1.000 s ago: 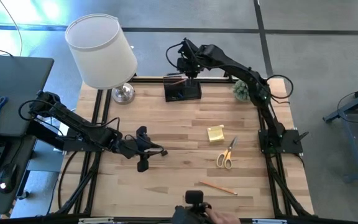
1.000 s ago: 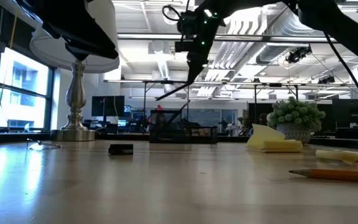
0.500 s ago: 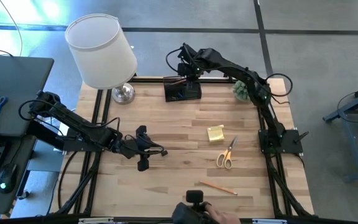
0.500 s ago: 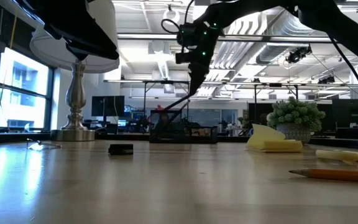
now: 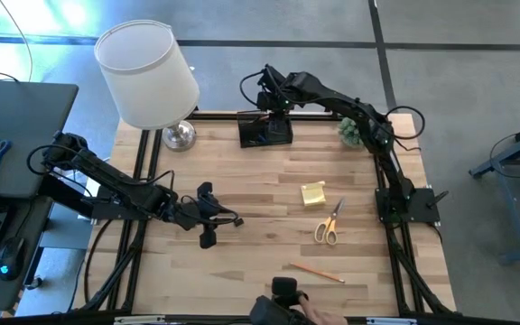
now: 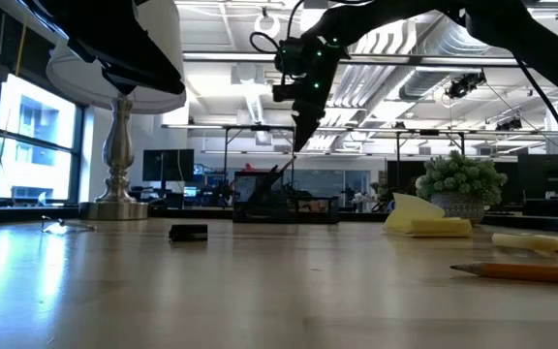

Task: Pick and place office supplies into organizer
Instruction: Adjust the black desk organizer

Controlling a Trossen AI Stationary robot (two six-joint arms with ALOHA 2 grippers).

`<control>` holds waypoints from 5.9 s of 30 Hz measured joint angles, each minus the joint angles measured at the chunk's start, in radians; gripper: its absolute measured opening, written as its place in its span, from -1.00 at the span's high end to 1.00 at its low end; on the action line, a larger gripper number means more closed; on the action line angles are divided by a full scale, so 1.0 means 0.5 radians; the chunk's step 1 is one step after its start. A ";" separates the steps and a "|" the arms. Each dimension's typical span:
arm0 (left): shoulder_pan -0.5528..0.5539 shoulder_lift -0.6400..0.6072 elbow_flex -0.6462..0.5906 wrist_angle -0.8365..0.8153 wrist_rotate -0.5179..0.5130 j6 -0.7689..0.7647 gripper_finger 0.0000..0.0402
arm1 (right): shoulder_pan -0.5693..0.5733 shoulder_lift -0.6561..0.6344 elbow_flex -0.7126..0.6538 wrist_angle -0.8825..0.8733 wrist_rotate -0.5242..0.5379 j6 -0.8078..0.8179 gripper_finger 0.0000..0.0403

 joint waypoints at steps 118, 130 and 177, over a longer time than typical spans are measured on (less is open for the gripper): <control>0.000 0.002 0.000 -0.114 -0.012 -0.038 0.52 | 0.180 0.204 -0.487 0.777 -0.349 0.349 0.99; 0.000 0.002 0.000 -0.114 -0.012 -0.038 0.52 | 0.158 0.204 -0.487 0.824 -0.203 0.331 0.99; 0.000 0.002 0.001 -0.161 -0.051 -0.038 0.52 | 0.166 0.346 -0.392 1.449 -0.027 0.283 1.00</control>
